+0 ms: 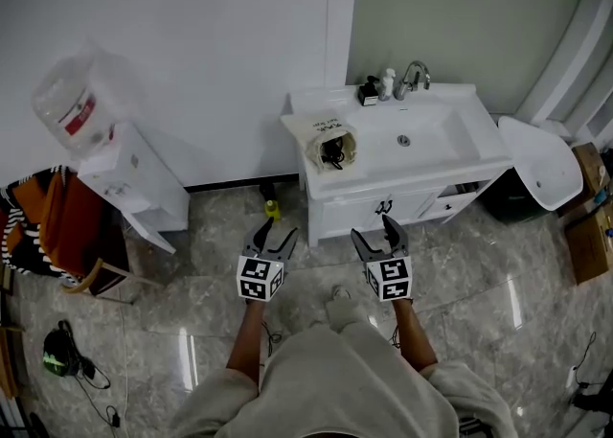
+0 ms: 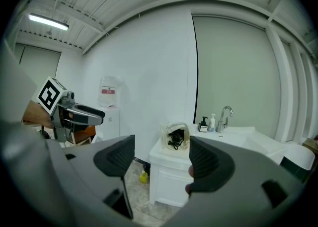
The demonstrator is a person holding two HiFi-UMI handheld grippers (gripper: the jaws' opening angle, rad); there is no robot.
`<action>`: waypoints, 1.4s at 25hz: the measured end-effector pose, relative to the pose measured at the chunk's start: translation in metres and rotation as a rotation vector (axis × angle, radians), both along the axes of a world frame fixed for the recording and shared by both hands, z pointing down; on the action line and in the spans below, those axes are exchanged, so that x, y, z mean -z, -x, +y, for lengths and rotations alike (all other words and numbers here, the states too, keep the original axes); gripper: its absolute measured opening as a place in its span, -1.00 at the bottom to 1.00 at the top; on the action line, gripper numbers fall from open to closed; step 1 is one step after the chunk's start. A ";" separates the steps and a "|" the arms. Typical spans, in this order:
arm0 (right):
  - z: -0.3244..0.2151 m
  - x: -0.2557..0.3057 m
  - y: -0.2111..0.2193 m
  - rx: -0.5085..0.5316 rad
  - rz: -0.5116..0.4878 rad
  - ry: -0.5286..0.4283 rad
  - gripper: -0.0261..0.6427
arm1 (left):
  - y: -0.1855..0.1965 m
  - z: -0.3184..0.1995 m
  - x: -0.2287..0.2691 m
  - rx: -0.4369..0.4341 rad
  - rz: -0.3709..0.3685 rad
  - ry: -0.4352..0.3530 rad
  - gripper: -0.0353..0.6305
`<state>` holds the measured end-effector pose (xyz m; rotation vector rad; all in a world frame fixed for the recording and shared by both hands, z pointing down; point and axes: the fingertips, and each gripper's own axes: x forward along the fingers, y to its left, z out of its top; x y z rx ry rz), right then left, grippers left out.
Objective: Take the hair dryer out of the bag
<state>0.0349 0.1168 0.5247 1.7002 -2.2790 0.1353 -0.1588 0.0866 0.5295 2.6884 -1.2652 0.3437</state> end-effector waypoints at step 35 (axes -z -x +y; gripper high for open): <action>-0.311 -0.043 -0.035 0.175 -0.038 0.092 0.05 | -0.072 -0.271 -0.036 0.087 -0.047 0.093 -0.14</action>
